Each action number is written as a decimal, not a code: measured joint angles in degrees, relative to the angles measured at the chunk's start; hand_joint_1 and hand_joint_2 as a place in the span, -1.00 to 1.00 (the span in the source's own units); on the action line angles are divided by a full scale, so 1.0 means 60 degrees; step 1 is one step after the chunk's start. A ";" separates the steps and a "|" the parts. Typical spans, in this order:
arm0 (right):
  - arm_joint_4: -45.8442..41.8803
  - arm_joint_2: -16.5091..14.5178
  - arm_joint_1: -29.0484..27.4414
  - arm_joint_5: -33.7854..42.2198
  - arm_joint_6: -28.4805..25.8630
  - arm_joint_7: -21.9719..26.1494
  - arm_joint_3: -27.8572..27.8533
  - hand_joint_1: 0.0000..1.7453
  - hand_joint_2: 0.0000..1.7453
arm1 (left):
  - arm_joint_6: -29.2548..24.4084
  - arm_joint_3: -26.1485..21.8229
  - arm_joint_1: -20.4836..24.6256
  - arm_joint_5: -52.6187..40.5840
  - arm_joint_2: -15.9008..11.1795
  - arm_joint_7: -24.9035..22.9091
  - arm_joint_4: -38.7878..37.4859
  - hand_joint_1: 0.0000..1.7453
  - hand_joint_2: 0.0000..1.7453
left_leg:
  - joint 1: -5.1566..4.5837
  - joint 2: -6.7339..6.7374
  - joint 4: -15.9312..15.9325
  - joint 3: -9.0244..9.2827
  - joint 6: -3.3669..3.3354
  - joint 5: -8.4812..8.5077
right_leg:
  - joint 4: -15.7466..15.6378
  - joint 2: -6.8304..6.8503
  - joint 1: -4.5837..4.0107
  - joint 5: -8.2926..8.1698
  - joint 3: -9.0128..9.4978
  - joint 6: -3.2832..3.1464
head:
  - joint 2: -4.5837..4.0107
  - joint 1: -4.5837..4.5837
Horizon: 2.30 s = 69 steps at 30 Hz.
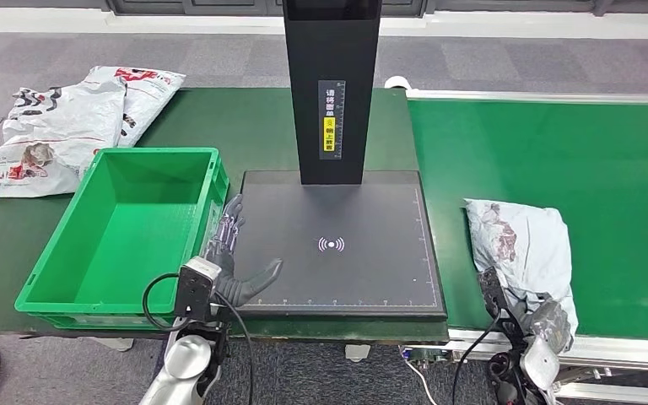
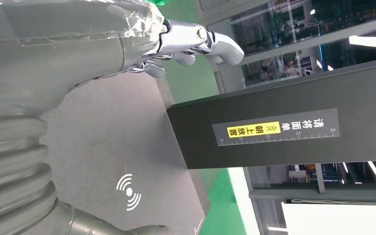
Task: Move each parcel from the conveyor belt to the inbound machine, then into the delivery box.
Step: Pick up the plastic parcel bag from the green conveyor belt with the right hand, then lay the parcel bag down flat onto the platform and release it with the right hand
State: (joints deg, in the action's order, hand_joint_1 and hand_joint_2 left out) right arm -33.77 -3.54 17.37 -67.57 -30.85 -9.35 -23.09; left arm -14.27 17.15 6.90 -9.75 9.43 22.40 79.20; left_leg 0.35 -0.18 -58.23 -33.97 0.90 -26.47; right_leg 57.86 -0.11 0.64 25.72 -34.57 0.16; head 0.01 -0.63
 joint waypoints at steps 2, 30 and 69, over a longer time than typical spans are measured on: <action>-0.0535 -0.0103 -0.0102 0.0564 -0.0078 0.0557 0.0183 1.00 1.00 | -0.0015 -0.0015 -0.0037 -0.0027 -0.0001 -0.0005 0.0050 -1.00 1.00 | 0.0000 0.0000 0.0000 -0.0002 0.0000 0.0000 | 0.0000 -0.0001 0.0000 0.0000 -0.0001 0.0000 | 0.0000 0.0000; -0.7637 -0.0545 -0.0171 0.3682 0.0244 0.3107 0.5811 1.00 1.00 | -0.0028 -0.0016 0.0534 0.0264 0.0135 0.0520 -0.0567 -1.00 1.00 | 0.0001 0.0005 -0.0001 0.0000 0.0006 0.0007 | 0.0001 -0.0007 -0.0004 -0.0004 -0.0008 -0.0002 | 0.0001 -0.0001; -0.2026 -0.1403 0.2618 0.6251 0.0690 0.3868 0.7459 -1.00 1.00 | -0.0069 0.0476 0.1515 0.0837 0.0295 0.0576 -0.1700 -1.00 1.00 | 0.0003 0.0002 -0.0003 0.0001 0.0006 0.0012 | 0.0001 -0.0005 -0.0003 -0.0006 -0.0009 -0.0002 | 0.0001 -0.0004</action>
State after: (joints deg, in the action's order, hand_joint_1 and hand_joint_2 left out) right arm -45.93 -11.96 33.07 -30.06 -26.70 13.85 21.67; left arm -14.69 20.00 15.99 -4.73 11.20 25.86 69.00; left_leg 0.36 -0.17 -58.25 -33.96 0.93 -26.40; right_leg 57.87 -0.14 0.62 25.69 -34.62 0.14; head 0.01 -0.66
